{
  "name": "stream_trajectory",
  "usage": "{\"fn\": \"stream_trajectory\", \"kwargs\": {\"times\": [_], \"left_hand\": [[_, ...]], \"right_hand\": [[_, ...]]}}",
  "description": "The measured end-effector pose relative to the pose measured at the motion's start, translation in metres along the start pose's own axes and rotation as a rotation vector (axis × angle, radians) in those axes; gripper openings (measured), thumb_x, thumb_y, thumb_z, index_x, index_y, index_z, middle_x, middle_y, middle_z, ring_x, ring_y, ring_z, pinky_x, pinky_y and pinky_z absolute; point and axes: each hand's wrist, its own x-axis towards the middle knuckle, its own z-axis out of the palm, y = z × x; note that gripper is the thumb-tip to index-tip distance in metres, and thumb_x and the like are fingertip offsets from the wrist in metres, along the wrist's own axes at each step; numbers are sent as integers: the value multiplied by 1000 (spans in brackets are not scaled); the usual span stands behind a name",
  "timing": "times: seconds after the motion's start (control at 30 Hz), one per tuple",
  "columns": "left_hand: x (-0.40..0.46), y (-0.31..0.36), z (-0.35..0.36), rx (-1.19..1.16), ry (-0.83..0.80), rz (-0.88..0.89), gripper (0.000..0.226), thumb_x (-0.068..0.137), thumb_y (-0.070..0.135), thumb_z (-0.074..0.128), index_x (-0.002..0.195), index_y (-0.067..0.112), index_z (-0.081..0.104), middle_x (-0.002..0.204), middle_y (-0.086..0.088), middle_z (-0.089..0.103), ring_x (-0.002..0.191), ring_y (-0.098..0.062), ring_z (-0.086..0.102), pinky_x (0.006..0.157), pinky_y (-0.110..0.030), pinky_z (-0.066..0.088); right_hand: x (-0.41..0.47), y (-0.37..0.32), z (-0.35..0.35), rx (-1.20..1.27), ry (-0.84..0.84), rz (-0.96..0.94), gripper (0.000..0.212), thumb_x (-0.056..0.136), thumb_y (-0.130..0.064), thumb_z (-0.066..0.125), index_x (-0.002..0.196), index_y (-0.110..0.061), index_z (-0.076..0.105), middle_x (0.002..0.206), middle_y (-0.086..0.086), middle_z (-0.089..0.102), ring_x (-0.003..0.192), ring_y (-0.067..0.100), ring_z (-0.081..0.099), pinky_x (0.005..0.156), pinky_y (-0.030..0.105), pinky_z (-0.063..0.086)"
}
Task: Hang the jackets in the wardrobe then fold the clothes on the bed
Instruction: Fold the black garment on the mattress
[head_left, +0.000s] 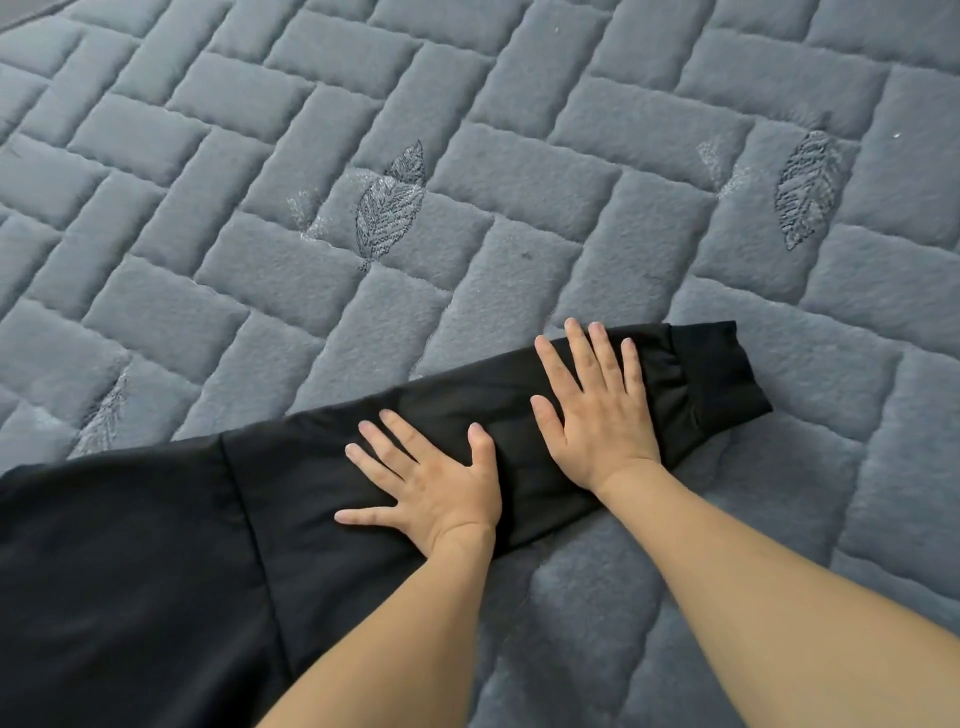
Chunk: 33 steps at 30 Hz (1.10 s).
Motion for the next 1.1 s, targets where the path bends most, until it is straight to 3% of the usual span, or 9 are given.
{"fn": "stream_trajectory", "kwargs": {"times": [0.2,0.3,0.53,0.63,0.73,0.87,1.1], "left_hand": [[1,-3,1,-16,21,15,96,79,75,5,155,17,-10,162,-5,-12,146,-27,-22,101,-79,-10],[1,-3,3,-29,28,19,96,80,75,6,155,17,-8,163,-6,-12,146,-27,-21,101,-79,-11],[4,-6,1,-90,8,60,90,83,70,2,154,18,-11,162,-2,-15,145,-25,-25,98,-77,-20],[5,-14,-4,-172,-49,129,78,91,60,8,154,21,-15,162,1,-20,145,-22,-28,96,-71,-27],[9,-33,-19,-292,-143,269,64,100,44,16,155,25,-9,163,2,-17,147,-21,-24,103,-62,-27],[27,-119,-50,-319,-15,455,56,103,36,22,156,22,13,164,0,8,151,-22,1,119,-51,-5],[95,-353,-87,-36,68,274,60,101,42,22,156,17,14,163,-7,12,150,-29,6,120,-53,7]], "right_hand": [[-3,40,-11,-62,6,-108,64,95,-48,24,151,-19,30,158,12,25,147,31,20,120,47,8],[-8,61,-15,-116,18,-48,65,94,-48,24,151,-17,32,158,13,26,146,31,22,119,51,12],[-12,52,-10,-192,23,96,68,95,-48,14,155,-16,14,161,15,10,149,30,6,120,49,0],[-26,33,-10,-165,-23,225,68,99,-47,15,155,-10,4,162,13,-2,149,28,-6,120,46,-5],[-49,-8,-7,-114,-85,229,73,98,-51,13,153,-8,-5,162,11,-11,149,25,-11,120,43,-8],[-65,-84,-2,-49,-108,184,72,98,-51,13,153,-9,-6,162,9,-13,149,23,-12,121,41,-8],[-72,-280,12,-47,-126,-117,70,98,-50,9,152,-9,-11,161,9,-17,149,23,-14,120,41,-9]]}}
